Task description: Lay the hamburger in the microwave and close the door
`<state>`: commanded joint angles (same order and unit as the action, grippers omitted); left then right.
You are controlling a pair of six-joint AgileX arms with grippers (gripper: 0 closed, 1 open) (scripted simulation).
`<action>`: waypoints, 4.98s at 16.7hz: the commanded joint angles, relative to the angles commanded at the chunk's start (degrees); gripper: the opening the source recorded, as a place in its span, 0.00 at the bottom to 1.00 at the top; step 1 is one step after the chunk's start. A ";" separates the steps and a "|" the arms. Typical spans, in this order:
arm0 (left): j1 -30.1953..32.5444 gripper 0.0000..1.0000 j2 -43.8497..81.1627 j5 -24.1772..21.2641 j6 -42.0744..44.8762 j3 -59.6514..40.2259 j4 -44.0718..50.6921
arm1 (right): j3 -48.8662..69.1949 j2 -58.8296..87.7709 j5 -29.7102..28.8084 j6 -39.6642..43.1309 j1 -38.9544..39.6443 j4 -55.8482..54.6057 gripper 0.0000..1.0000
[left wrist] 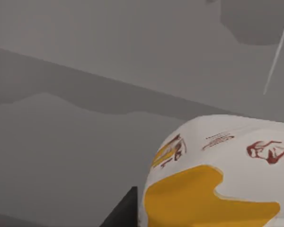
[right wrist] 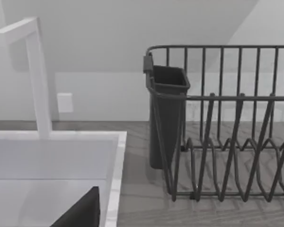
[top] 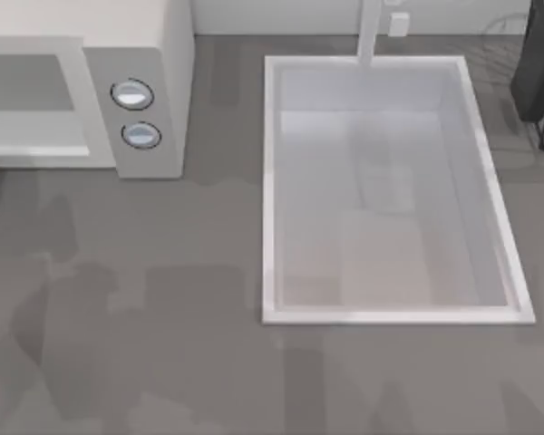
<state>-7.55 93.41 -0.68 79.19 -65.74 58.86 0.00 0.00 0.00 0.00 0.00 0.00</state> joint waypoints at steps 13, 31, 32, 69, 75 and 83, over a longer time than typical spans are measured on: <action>-1.47 0.00 11.53 -5.30 -39.49 11.67 -58.94 | 0.00 0.00 0.00 0.00 0.00 0.00 1.00; -2.47 0.00 23.12 -10.81 -74.41 23.04 -112.17 | 0.00 0.00 0.00 0.00 0.00 0.00 1.00; -2.19 0.00 22.92 -10.74 -74.24 22.86 -112.06 | 0.00 0.00 0.00 0.00 0.00 0.00 1.00; 1.38 1.00 47.41 -7.56 -75.89 -19.05 -94.63 | 0.00 0.00 0.00 0.00 0.00 0.00 1.00; -0.21 1.00 40.29 -7.58 -75.89 -8.77 -98.56 | 0.00 0.00 0.00 0.00 0.00 0.00 1.00; -2.95 1.00 31.70 -10.04 -74.90 7.06 -107.15 | 0.00 0.00 0.00 0.00 0.00 0.00 1.00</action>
<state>-10.50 125.11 -10.73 4.29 -58.68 -48.29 0.00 0.00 0.00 0.00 0.00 0.00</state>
